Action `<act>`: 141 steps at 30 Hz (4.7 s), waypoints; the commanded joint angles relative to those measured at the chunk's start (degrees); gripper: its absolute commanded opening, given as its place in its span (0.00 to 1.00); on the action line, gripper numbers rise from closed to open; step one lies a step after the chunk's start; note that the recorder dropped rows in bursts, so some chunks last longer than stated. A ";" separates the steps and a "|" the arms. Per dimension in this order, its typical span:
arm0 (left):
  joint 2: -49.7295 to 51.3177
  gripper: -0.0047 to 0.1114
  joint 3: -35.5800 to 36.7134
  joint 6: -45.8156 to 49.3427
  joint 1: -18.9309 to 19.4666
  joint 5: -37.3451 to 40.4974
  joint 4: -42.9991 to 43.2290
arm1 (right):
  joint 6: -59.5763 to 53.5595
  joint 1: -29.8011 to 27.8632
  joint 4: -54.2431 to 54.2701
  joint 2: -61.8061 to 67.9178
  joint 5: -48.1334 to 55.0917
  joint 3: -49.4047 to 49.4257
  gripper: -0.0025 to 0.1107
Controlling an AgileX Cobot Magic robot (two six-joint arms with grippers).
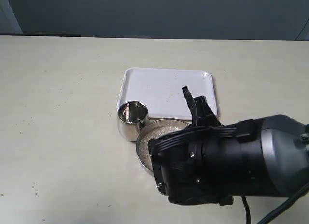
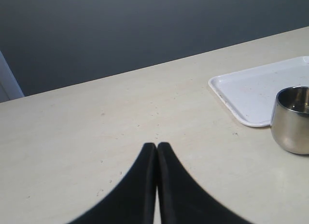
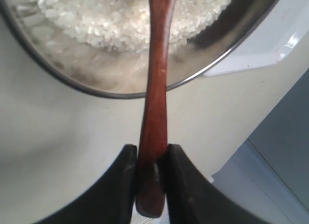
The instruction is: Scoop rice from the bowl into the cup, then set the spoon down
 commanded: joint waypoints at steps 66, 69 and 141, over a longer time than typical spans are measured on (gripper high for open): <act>-0.25 0.04 -0.14 -0.31 -0.13 -0.79 -0.03 | 20.87 -2.76 15.14 -4.99 -1.08 -3.32 0.02; -0.25 0.04 -0.14 -0.31 -0.13 -0.79 -0.03 | 20.74 -3.19 15.25 -4.99 -1.34 -3.32 0.02; -0.25 0.04 -0.14 -0.31 -0.13 -0.79 -0.03 | 18.41 -11.90 14.48 -2.18 -22.03 -3.91 0.02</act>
